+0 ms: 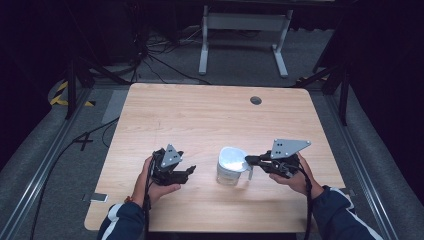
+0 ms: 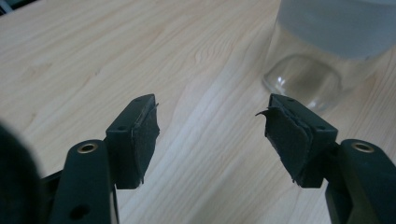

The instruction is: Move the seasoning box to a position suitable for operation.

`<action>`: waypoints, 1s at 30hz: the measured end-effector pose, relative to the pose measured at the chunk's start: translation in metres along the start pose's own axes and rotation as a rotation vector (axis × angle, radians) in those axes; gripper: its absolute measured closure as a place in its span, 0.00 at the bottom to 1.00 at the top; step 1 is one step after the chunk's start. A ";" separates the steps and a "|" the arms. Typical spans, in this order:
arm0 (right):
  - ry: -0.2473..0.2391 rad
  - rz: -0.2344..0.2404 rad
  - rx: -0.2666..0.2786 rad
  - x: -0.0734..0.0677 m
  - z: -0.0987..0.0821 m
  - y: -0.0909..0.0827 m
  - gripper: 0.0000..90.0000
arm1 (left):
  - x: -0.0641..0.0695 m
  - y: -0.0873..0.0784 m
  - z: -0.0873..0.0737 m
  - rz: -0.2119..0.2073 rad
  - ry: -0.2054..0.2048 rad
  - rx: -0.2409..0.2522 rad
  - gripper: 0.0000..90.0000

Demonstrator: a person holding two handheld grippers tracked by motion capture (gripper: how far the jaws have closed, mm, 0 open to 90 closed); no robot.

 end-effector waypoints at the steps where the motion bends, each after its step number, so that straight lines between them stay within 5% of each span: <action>1: 0.001 0.001 0.000 0.000 0.000 0.000 1.00 | 0.000 0.000 0.004 -0.004 0.002 0.002 0.43; 13: -0.003 0.005 0.001 -0.002 -0.001 -0.001 1.00 | 0.005 0.008 0.028 -0.030 0.025 0.048 0.56; 18: 0.000 0.009 0.001 -0.002 -0.001 -0.001 1.00 | 0.009 0.013 0.034 -0.053 0.031 0.047 0.74; 30: -0.002 0.005 -0.004 -0.001 -0.004 -0.003 1.00 | 0.022 0.020 0.051 -0.106 0.110 0.071 0.93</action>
Point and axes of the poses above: each handheld gripper's, and its own axes: y roughly forward along the jaws, z roughly out of its top, x roughly to its right, the point moved 9 cm from there along y, roughly forward along the jaws, and after that the axes turned 11 degrees about y, right-handed, at the moved point
